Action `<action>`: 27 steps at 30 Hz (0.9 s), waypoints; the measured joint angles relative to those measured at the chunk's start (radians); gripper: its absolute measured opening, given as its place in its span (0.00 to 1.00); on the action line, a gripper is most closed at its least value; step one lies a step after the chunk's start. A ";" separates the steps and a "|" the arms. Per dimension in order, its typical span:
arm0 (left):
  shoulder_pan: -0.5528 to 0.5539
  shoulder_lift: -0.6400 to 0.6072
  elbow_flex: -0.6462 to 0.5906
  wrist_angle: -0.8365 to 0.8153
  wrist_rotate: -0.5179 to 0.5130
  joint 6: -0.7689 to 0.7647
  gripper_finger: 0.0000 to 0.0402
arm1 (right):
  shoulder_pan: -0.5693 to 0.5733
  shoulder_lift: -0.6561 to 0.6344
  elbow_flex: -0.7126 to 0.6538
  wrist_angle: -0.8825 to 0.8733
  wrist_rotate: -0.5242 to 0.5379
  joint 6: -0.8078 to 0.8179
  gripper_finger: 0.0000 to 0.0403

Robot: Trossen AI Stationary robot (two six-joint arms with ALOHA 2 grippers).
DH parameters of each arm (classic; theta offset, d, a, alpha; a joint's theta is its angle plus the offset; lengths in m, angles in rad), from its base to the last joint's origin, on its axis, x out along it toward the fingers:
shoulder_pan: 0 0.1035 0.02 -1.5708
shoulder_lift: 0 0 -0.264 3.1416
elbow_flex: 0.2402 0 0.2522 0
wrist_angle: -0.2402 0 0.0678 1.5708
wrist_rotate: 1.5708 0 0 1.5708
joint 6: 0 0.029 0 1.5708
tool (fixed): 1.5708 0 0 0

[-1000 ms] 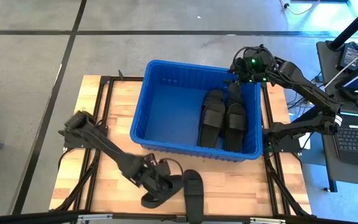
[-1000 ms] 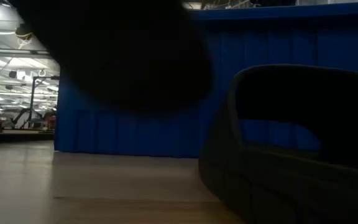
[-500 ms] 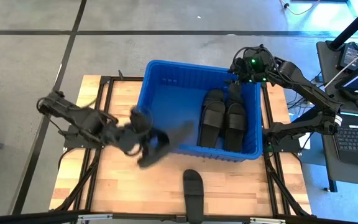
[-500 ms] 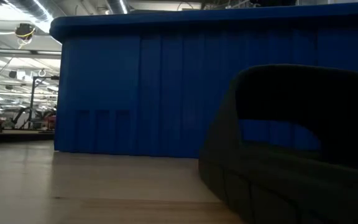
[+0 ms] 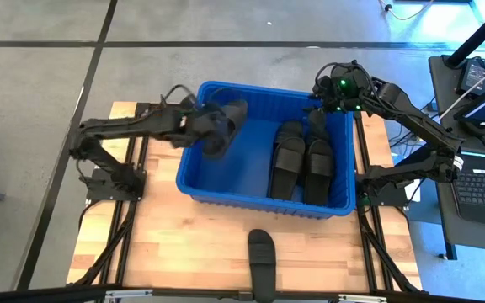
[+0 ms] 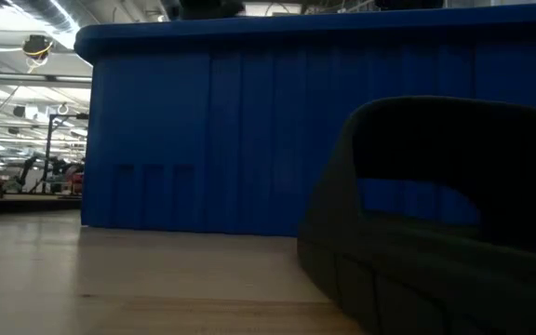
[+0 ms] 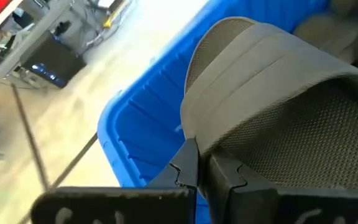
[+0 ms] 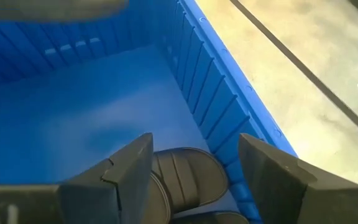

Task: Pick and place slides into bin
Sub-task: Put the black slides into the blue organizer bin

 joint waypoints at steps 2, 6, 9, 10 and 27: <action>0.051 0.041 0.000 0.001 0.028 0.061 0.01 | 0.000 0.000 0.000 0.000 0.000 0.012 0.59; 0.138 0.119 0.000 0.009 0.068 0.132 0.01 | 0.000 0.000 0.000 0.000 0.000 0.041 0.59; 0.192 0.172 -0.001 0.068 0.131 0.196 0.01 | 0.000 0.000 0.000 0.000 0.000 0.047 0.59; 0.209 0.186 -0.001 0.095 0.159 0.211 0.01 | 0.000 0.000 0.000 0.000 0.000 0.047 0.59; 0.307 0.304 0.000 0.054 0.178 0.125 0.01 | -0.001 0.000 0.000 -0.004 0.072 0.062 0.59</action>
